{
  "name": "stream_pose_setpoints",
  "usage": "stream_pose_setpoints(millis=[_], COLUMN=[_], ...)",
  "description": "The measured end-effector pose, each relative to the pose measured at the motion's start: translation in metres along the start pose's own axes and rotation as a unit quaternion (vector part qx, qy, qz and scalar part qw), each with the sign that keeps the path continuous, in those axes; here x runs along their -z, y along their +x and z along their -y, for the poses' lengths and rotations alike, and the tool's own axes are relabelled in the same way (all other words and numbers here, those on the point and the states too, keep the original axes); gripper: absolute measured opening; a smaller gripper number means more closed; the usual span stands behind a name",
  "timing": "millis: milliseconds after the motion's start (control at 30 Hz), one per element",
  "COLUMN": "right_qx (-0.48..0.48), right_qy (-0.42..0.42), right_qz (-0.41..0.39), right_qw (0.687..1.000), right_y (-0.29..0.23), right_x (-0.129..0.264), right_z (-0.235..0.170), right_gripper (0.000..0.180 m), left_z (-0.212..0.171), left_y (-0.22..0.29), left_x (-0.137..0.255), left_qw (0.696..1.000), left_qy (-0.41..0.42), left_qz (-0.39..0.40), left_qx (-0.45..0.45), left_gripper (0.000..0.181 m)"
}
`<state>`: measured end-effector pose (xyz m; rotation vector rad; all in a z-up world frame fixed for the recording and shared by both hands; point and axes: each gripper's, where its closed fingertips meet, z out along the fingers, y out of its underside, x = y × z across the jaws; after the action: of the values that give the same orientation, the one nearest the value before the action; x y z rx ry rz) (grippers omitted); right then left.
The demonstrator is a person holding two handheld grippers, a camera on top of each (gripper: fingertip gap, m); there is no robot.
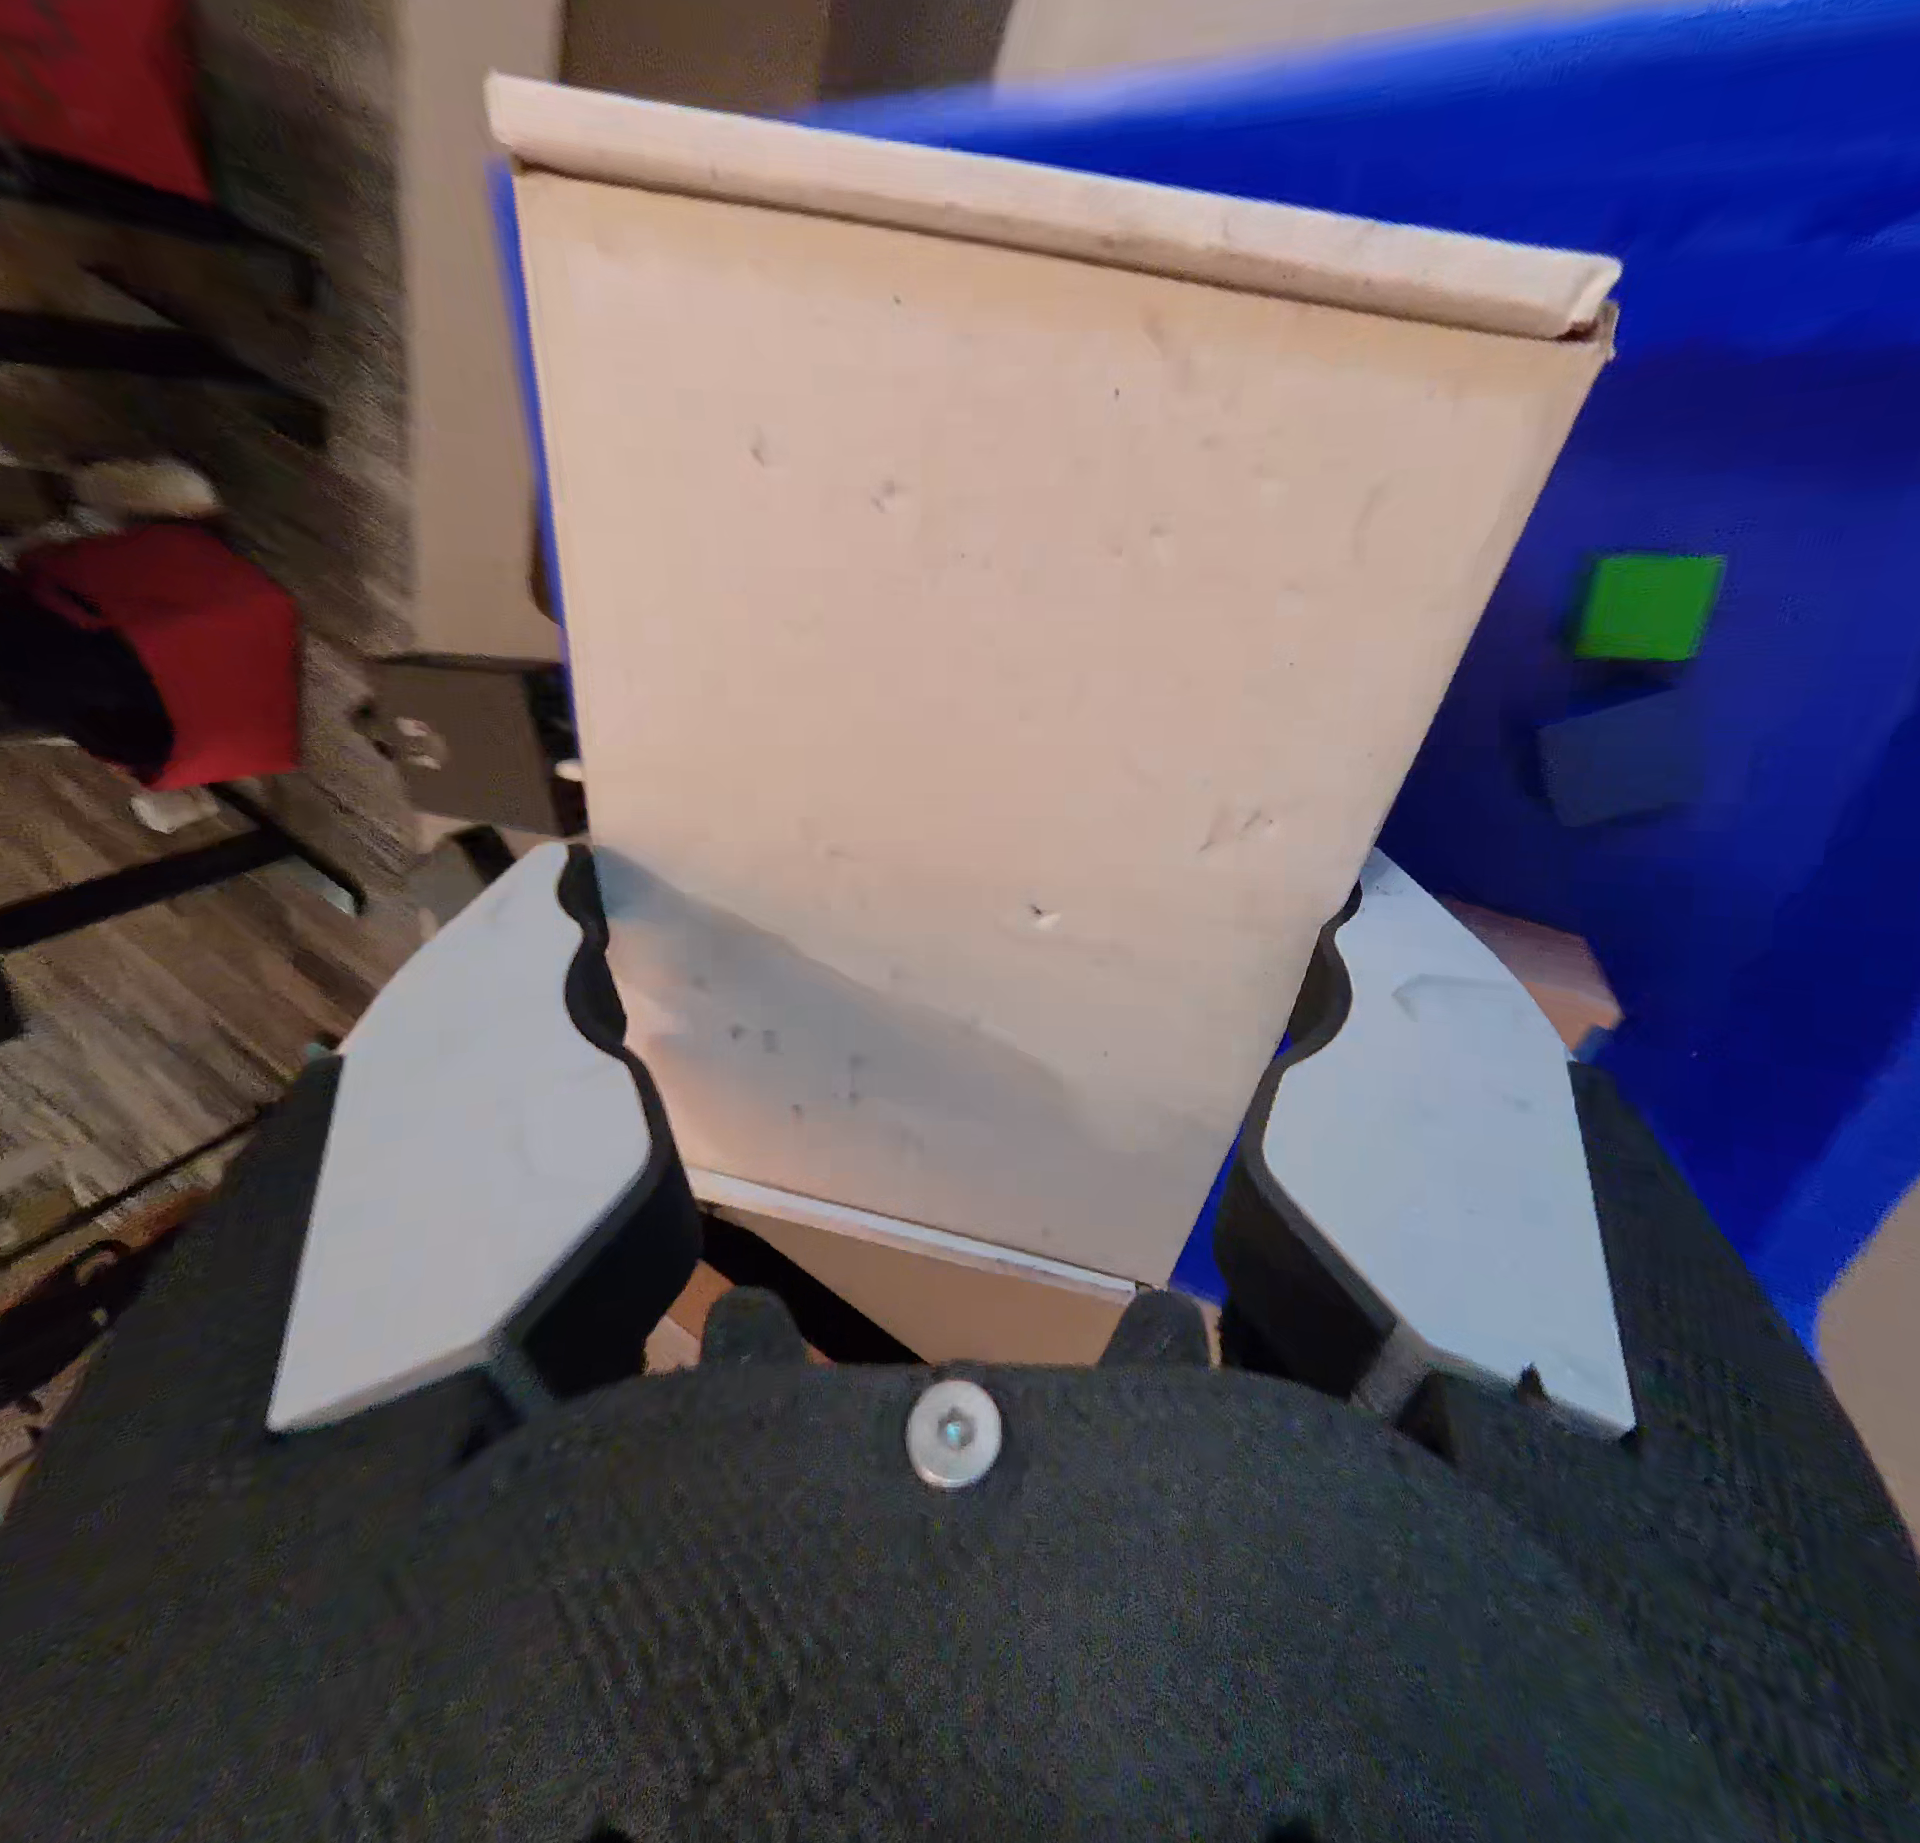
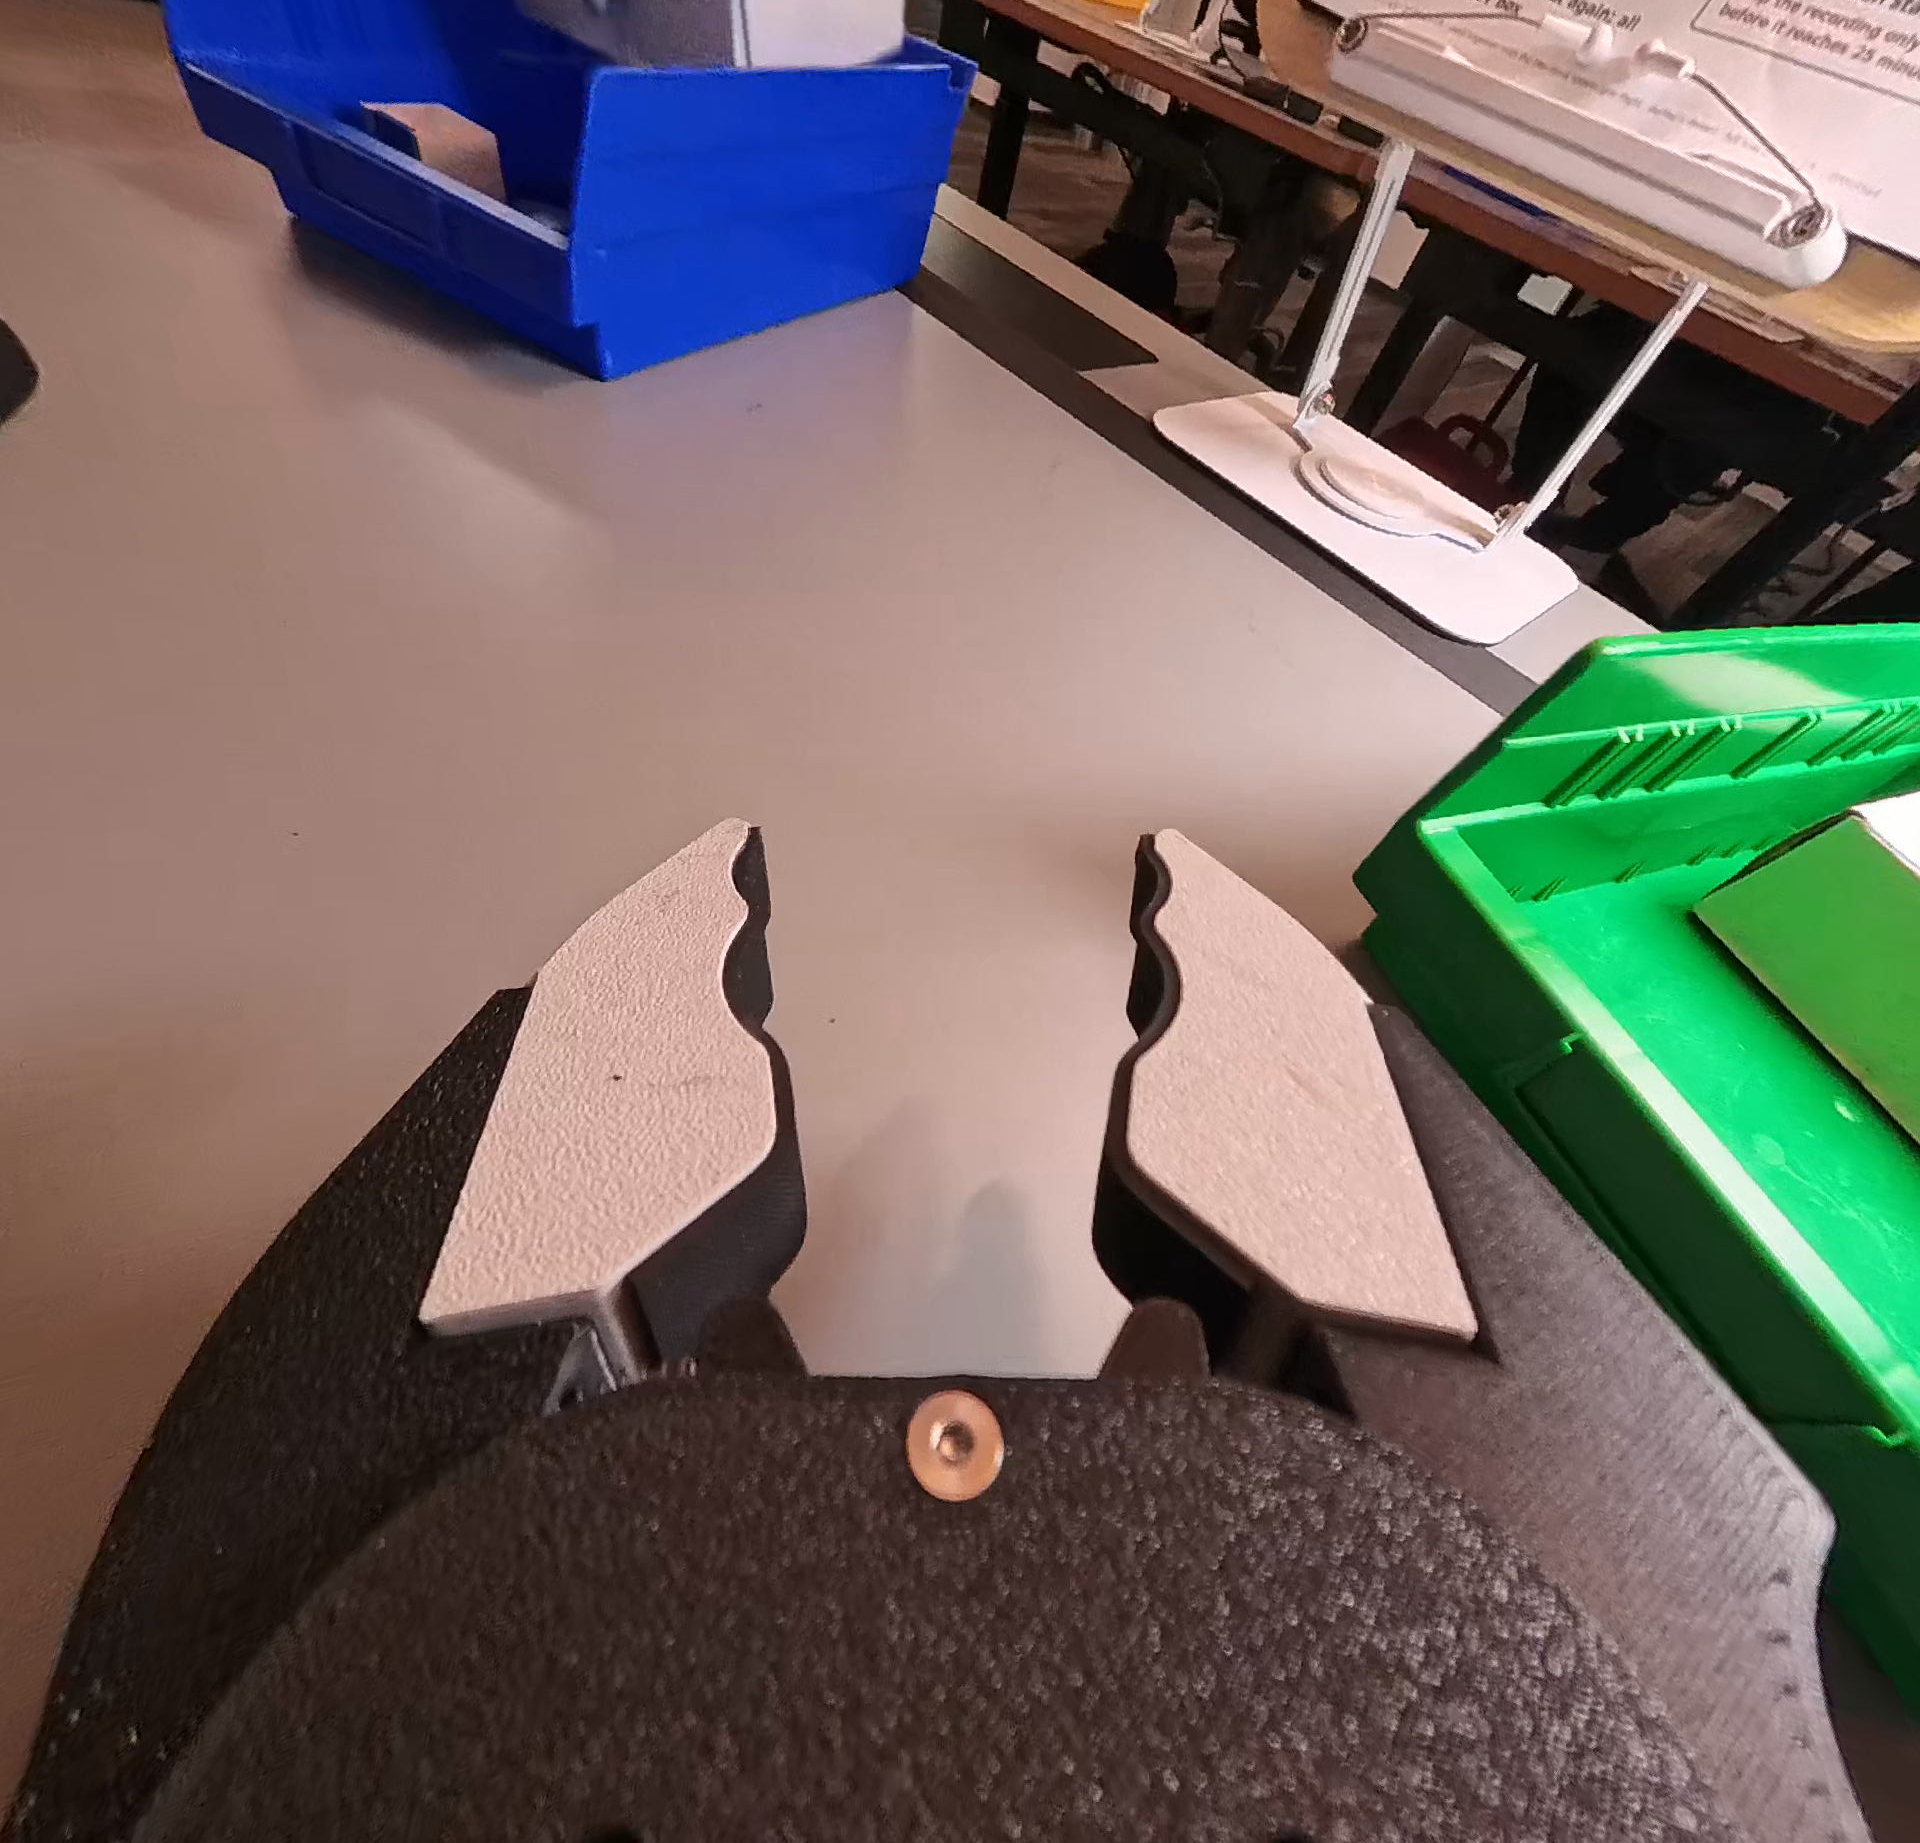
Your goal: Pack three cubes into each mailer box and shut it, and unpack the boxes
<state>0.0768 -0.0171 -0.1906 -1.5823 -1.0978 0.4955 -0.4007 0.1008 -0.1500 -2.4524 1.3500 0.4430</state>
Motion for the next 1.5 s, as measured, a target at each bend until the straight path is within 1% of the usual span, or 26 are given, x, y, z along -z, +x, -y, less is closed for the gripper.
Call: stream_pose_setpoints(millis=[100, 200, 267, 333, 467, 567, 633, 700, 767, 833, 900, 967, 1000, 1100, 1167, 1200, 1233, 1267, 1367, 1400, 1467, 1500], right_qx=[0.007, 0.013, 0.028, 0.049, 0.094, 0.177, 0.244, 0.287, 0.304, 0.344, 0.393, 0.423, 0.426, 0.443, 0.436, 0.425, 0.411, 0.391, 0.258, 0.214, 0.129, 0.093], right_qy=[0.004, 0.005, 0.005, 0.006, 0.021, 0.045, 0.044, 0.017, 0.0, -0.005, -0.004, -0.011, -0.014, -0.018, -0.01, -0.008, -0.005, -0.004, 0.0, 0.003, -0.003, -0.002], right_qz=[0.002, 0.01, 0.013, 0.025, 0.059, 0.069, 0.075, 0.084, 0.092, 0.068, 0.045, 0.041, 0.039, 0.03, 0.031, 0.037, 0.043, 0.054, 0.129, 0.151, 0.203, 0.23], right_qw=[1.0, 1.0, 0.999, 0.998, 0.994, 0.981, 0.966, 0.954, 0.948, 0.937, 0.918, 0.905, 0.904, 0.896, 0.899, 0.904, 0.911, 0.919, 0.958, 0.965, 0.971, 0.969], right_y=[-0.003, -0.008, -0.01, -0.016, -0.034, -0.046, -0.055, -0.064, -0.074, -0.075, -0.076, -0.077, -0.078, -0.076, -0.078, -0.079, -0.078, -0.077, -0.073, -0.069, -0.064, -0.063], right_x=[0.0, -0.003, -0.007, -0.013, -0.024, -0.033, -0.039, -0.046, -0.05, -0.054, -0.057, -0.061, -0.063, -0.065, -0.063, -0.061, -0.059, -0.057, -0.046, -0.041, -0.033, -0.029], right_z=[0.003, 0.005, 0.009, 0.019, 0.051, 0.071, 0.068, 0.05, 0.032, 0.023, 0.018, 0.013, 0.012, 0.01, 0.013, 0.015, 0.018, 0.019, 0.025, 0.029, 0.034, 0.037], right_gripper=[0.067, 0.068, 0.069, 0.07, 0.072, 0.079, 0.088, 0.098, 0.102, 0.101, 0.102, 0.095, 0.092, 0.084, 0.082, 0.082, 0.082, 0.081, 0.081, 0.081, 0.081, 0.08], left_z=[0.027, 0.063, 0.088, 0.113, 0.162, 0.186, 0.192, 0.196, 0.202, 0.206, 0.21, 0.219, 0.222, 0.228, 0.229, 0.23, 0.233, 0.234, 0.226, 0.222, 0.212, 0.208], left_y=[0.012, 0.047, 0.08, 0.12, 0.197, 0.249, 0.274, 0.295, 0.308, 0.317, 0.317, 0.318, 0.319, 0.319, 0.319, 0.318, 0.315, 0.313, 0.305, 0.303, 0.303, 0.304], left_x=[0.047, 0.085, 0.099, 0.105, 0.099, 0.082, 0.064, 0.048, 0.038, 0.033, 0.03, 0.032, 0.034, 0.035, 0.04, 0.045, 0.053, 0.064, 0.096, 0.104, 0.114, 0.113], left_qw=[0.998, 0.992, 0.987, 0.983, 0.972, 0.964, 0.963, 0.961, 0.958, 0.958, 0.961, 0.956, 0.955, 0.955, 0.949, 0.944, 0.938, 0.929, 0.893, 0.879, 0.855, 0.848], left_qy=[0.061, 0.125, 0.155, 0.177, 0.217, 0.227, 0.214, 0.199, 0.199, 0.19, 0.174, 0.182, 0.183, 0.193, 0.21, 0.227, 0.254, 0.286, 0.38, 0.409, 0.454, 0.47], left_qz=[0.028, 0.02, 0.004, -0.022, -0.077, -0.134, -0.159, -0.188, -0.205, -0.213, -0.21, -0.225, -0.23, -0.22, -0.228, -0.23, -0.228, -0.229, -0.239, -0.244, -0.25, -0.244], left_qx=[-0.009, -0.022, -0.037, -0.049, -0.04, -0.032, -0.032, -0.027, -0.024, -0.039, -0.047, -0.038, -0.037, -0.056, -0.061, -0.061, -0.059, -0.056, -0.035, -0.025, -0.001, 0.008], left_gripper=[0.127, 0.126, 0.126, 0.126, 0.126, 0.126, 0.126, 0.126, 0.126, 0.125, 0.125, 0.124, 0.123, 0.121, 0.117, 0.112, 0.107, 0.107, 0.108, 0.108, 0.109, 0.108])
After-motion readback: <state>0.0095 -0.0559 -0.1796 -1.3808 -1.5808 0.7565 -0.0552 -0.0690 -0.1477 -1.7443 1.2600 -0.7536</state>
